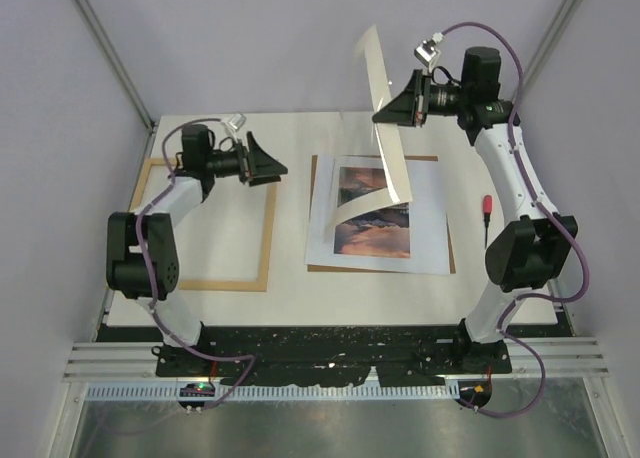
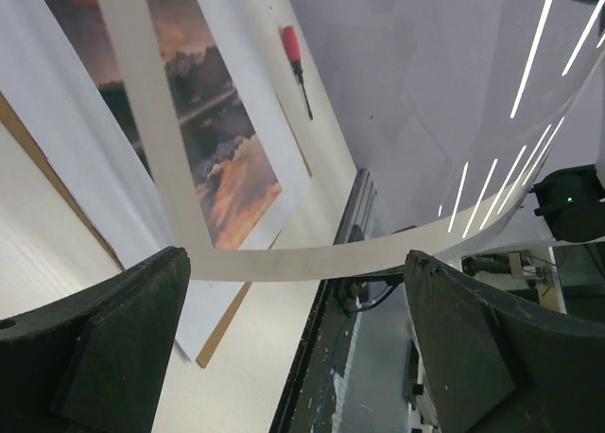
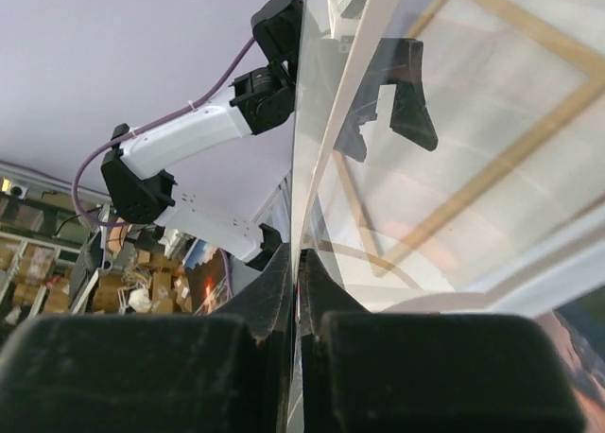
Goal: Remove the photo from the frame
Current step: Pick up the photo frame item from the photo frame, then place the photo frame item at the center of the board.
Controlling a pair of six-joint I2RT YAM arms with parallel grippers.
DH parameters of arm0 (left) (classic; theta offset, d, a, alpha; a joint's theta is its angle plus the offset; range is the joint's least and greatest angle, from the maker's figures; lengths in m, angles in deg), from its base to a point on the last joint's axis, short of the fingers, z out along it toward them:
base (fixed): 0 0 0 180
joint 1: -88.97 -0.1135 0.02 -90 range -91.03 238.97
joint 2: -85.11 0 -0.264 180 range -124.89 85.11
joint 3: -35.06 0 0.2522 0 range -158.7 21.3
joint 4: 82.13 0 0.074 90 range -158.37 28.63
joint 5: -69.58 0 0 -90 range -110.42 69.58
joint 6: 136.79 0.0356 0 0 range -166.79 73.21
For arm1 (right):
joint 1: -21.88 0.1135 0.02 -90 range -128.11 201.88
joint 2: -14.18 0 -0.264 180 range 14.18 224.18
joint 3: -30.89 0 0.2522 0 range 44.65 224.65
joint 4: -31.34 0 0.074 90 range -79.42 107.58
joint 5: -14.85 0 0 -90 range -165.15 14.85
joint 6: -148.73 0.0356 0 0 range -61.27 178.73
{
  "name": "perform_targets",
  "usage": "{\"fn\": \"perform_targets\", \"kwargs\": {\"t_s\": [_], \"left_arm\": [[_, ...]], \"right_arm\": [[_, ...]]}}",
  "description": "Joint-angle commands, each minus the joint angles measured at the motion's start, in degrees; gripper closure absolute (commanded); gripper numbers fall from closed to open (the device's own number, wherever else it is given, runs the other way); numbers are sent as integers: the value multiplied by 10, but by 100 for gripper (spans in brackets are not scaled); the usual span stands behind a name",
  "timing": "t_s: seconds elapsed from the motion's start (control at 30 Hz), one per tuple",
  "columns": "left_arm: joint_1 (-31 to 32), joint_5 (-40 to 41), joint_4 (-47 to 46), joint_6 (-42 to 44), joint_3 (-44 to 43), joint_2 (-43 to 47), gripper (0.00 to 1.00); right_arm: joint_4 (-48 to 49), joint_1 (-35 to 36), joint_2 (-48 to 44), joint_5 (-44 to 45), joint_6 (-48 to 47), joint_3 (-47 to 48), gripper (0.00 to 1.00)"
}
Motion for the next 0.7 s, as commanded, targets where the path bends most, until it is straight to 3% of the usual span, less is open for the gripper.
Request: {"fn": "perform_targets", "kwargs": {"t_s": [0.0, 0.17, 0.33, 0.4, 0.5, 0.6, 0.67], "left_arm": [[-99, -71, -86, -42, 27, 110, 0], [-218, -98, -81, -40, 72, 196, 0], [-321, -121, -67, -31, 116, 269, 0], [-356, -130, -64, -33, 129, 288, 0], [-405, -142, -78, -46, 147, 317, 0], [-444, -161, -132, -88, 168, 340, 0], [-467, -171, -161, -111, 176, 351, 0]], "right_arm": [[171, 65, 0, 11, 151, 91, 92], [265, 117, 30, 24, 236, 181, 92], [355, 138, 52, 14, 315, 186, 92], [398, 138, 52, 29, 337, 157, 92], [392, 139, 61, 74, 292, 71, 92], [380, 140, 74, 148, 211, -76, 92], [423, 140, 102, 189, 183, -173, 92]]}}
